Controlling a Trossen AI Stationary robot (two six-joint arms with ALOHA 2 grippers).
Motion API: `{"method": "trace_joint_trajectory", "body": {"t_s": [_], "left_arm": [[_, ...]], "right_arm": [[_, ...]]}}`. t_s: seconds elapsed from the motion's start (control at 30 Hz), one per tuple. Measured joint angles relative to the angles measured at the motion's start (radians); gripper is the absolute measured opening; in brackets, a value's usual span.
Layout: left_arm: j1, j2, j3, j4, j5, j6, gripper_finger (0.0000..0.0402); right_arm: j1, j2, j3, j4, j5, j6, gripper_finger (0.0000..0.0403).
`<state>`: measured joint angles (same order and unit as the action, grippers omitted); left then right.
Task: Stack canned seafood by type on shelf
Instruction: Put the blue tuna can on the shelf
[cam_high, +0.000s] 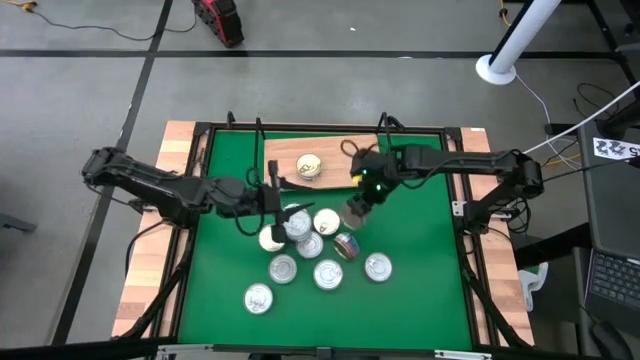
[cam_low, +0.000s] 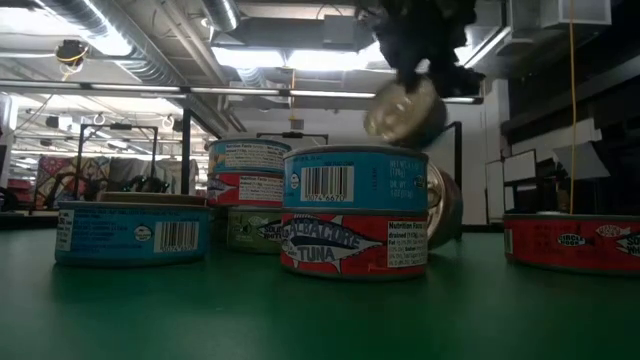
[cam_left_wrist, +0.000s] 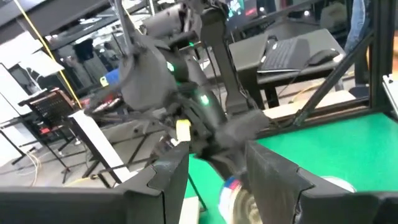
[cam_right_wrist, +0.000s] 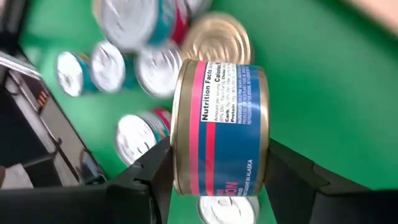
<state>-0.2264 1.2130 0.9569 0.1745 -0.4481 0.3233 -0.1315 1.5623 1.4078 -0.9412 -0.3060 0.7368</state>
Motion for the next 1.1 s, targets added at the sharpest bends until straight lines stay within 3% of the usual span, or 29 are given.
{"method": "trace_joint_trajectory", "body": {"t_s": [0.13, 0.3, 0.57, 0.77, 1.1], "left_arm": [[0.0, -0.054, 0.0, -0.037, -0.002, -0.001, 0.0155], [0.0, -0.096, 0.0, -0.069, -0.002, -0.001, 0.0155], [0.0, -0.101, 0.0, -0.079, -0.002, -0.002, 0.0155], [0.0, -0.1, 0.0, -0.089, -0.002, -0.025, 0.0155], [0.0, -0.1, 0.0, -0.089, -0.002, -0.033, 0.0155]], "right_arm": [[-0.055, 0.0, 0.043, 0.053, 0.025, -0.051, 0.0191], [-0.146, 0.007, 0.047, 0.26, 0.022, -0.13, 0.0192], [-0.308, 0.124, 0.047, 0.713, -0.151, -0.166, 0.0192], [-0.402, 0.264, 0.047, 0.961, -0.199, -0.152, 0.0193], [-0.491, 0.466, 0.047, 1.047, -0.317, -0.009, 0.0193]]}}
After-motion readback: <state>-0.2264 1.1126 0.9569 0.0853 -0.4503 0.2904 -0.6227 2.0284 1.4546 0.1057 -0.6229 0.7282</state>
